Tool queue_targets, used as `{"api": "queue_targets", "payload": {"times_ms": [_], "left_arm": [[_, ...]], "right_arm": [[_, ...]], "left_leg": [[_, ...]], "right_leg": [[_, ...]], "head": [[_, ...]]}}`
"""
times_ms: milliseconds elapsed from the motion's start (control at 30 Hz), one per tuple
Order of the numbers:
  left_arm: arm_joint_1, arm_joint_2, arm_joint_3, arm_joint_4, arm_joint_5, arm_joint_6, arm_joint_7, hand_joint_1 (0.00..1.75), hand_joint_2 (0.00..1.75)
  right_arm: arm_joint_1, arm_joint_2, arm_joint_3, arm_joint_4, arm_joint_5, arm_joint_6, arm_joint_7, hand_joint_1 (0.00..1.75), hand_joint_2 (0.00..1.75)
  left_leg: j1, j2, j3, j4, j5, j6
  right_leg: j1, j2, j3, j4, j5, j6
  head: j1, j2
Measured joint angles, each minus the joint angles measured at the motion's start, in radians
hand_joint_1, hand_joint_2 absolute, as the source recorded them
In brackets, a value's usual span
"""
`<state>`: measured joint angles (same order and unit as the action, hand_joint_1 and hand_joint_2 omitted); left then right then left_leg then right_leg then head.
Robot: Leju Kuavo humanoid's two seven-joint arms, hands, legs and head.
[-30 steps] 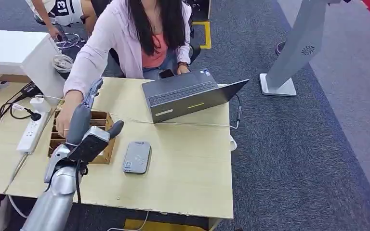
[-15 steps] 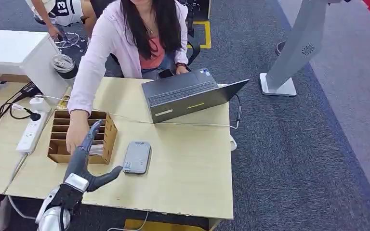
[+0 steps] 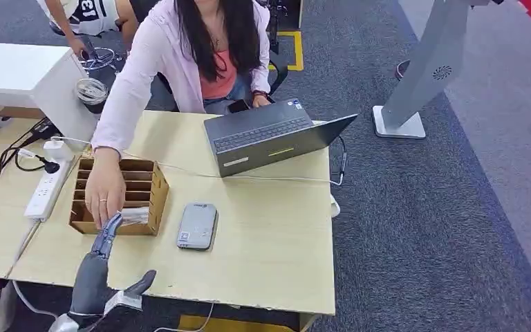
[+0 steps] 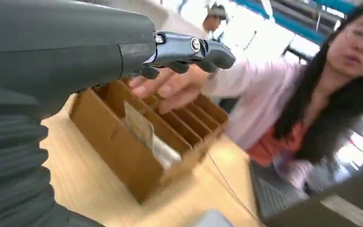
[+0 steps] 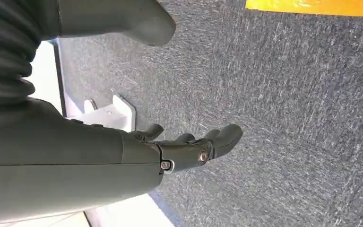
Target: Pass the card to the sensor for recognition and then transmit it.
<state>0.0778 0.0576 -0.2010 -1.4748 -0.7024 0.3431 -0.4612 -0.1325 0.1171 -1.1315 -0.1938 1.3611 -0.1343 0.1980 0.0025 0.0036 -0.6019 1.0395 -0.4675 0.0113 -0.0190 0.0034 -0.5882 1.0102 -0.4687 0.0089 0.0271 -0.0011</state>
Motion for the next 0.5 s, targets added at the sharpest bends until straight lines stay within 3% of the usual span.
{"api": "queue_targets", "payload": {"times_ms": [67, 133, 500], "left_arm": [[0.001, 0.000, 0.003, 0.004, -0.071, 0.079, 0.016, 0.00, 1.75], [0.001, -0.003, 0.003, 0.010, -0.104, 0.117, 0.028, 0.00, 1.75], [-0.020, -0.010, 0.003, 0.063, -0.094, 0.152, 0.024, 0.00, 1.75]], "right_arm": [[0.000, 0.000, 0.000, 0.000, 0.002, 0.001, 0.007, 0.00, 1.75], [0.000, 0.000, -0.001, 0.000, 0.001, 0.009, 0.005, 0.00, 1.75], [-0.010, 0.000, -0.002, 0.000, 0.014, 0.009, 0.007, 0.00, 1.75]], "left_leg": [[0.000, 0.000, 0.000, 0.000, 0.000, 0.000], [0.000, 0.000, 0.000, 0.000, 0.000, 0.000], [0.000, 0.000, 0.000, 0.000, 0.000, 0.000]], "right_leg": [[0.000, 0.000, 0.000, 0.000, 0.000, 0.000], [0.000, 0.000, 0.000, 0.000, 0.000, 0.000], [0.000, 0.000, 0.000, 0.000, 0.000, 0.000]], "head": [[0.000, 0.000], [0.000, 0.000], [0.000, 0.000]]}}
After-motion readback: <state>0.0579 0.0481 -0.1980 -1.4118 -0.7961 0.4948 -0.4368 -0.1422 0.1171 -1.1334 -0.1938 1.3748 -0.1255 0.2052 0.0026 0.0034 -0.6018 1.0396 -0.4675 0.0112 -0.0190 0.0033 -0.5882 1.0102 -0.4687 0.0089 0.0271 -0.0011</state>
